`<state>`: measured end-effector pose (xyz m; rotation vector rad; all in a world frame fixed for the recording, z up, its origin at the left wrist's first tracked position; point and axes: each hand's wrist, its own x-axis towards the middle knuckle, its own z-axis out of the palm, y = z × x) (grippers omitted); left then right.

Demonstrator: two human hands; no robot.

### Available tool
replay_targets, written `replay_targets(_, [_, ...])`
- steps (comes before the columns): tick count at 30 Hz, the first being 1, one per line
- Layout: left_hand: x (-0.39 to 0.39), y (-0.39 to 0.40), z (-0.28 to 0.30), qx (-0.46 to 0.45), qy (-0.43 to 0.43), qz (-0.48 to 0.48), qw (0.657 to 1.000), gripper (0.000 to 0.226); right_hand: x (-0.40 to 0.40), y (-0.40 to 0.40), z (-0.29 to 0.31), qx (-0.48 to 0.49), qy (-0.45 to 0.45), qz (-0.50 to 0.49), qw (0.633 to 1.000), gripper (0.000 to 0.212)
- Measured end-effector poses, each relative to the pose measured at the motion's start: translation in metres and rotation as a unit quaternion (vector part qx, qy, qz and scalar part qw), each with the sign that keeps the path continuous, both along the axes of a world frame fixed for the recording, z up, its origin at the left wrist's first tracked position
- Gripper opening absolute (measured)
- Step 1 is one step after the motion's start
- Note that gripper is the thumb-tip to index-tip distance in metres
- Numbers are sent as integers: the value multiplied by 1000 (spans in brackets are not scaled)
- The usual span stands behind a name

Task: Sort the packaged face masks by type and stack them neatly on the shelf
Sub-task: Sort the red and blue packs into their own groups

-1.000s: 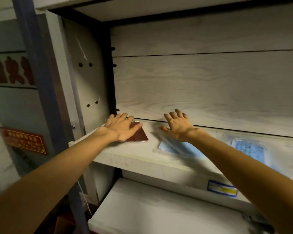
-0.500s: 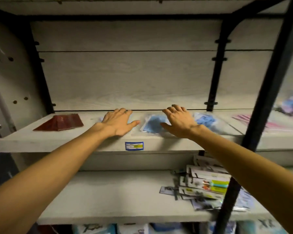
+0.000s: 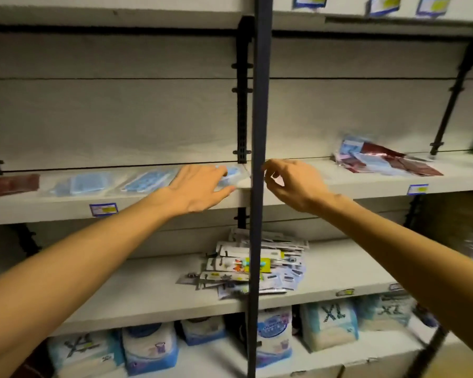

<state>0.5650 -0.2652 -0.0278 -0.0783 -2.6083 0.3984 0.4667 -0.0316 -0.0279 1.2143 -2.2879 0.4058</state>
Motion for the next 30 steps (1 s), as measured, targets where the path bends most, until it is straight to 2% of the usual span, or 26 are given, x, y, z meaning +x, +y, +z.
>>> replay_targets(6, [-40,115,-4,-15,-4,-76,997,47,-35,104,-7,56,8,-82,995,50])
replay_targets(14, [-128,195,-6,-41,-6,-101,994,53,-95,205,-33,49,-1,-166,985,53])
replay_targets(21, [-235,246,-29,-13,-47,-101,994,56,-197,266,-53,71,-20,-231,970,55])
replay_targets(25, [-296,265,-21,4,-27,-114,993,50,-273,287,-39,73,-37,-248,965,58])
replay_targets(30, [-369,283,-7,11,-51,-80,995,52,-353,310,-35,30,-83,-266,960,54])
